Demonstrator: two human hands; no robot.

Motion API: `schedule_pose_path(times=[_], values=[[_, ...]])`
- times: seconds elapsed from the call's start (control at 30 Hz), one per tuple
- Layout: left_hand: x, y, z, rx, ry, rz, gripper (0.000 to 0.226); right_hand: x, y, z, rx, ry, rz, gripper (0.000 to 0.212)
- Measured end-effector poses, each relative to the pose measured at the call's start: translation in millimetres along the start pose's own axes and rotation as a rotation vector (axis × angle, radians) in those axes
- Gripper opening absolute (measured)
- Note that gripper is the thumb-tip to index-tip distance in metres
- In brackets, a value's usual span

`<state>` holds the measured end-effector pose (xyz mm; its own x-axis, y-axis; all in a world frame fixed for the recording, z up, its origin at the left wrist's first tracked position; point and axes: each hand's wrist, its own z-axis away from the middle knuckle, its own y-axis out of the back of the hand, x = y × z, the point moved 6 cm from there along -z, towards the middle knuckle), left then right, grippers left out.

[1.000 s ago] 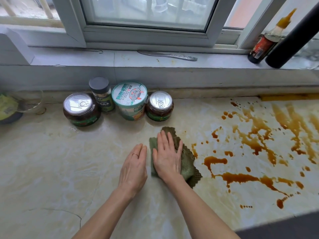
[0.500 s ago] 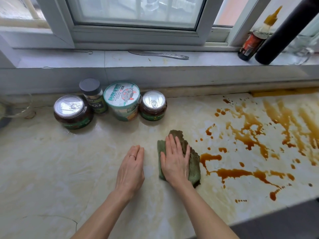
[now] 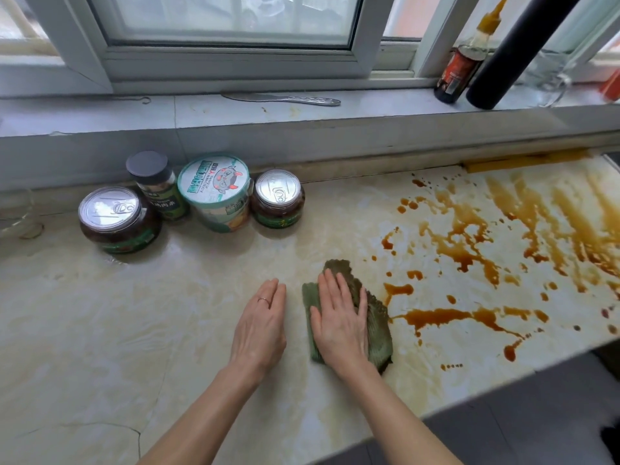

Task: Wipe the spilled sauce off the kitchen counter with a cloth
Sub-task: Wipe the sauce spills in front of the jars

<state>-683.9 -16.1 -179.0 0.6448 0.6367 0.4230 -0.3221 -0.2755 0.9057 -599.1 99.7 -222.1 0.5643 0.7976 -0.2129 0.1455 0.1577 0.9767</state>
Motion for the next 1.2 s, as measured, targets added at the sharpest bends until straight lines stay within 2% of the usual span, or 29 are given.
schedule_pose_path(times=[0.13, 0.3, 0.43, 0.7, 1.0, 1.2], values=[[9.2, -4.9, 0.2, -0.018, -0.038, -0.009, 0.063, 10.8, -1.8, 12.7, -0.047, 0.146, -0.003, 0.059], [18.1, -2.8, 1.8, -0.031, -0.073, -0.023, 0.064, 56.2, 6.4, -6.9, -0.03, -0.014, 0.018, 0.062], [18.8, 0.1, 5.4, -0.028, -0.083, -0.021, 0.062, 56.3, 6.7, -4.2, 0.01, -0.086, 0.03, 0.062], [38.4, -8.6, 6.8, -0.046, -0.122, -0.017, 0.065, 40.6, 4.3, 56.1, 0.013, 0.11, 0.01, 0.059], [44.1, -21.8, 12.2, -0.075, -0.151, -0.045, 0.059, 74.9, 11.2, 23.5, 0.033, -0.05, 0.021, 0.059], [51.9, -34.9, 19.5, -0.116, -0.142, -0.062, 0.063, 64.4, 11.2, 81.7, 0.015, 0.094, 0.02, 0.058]])
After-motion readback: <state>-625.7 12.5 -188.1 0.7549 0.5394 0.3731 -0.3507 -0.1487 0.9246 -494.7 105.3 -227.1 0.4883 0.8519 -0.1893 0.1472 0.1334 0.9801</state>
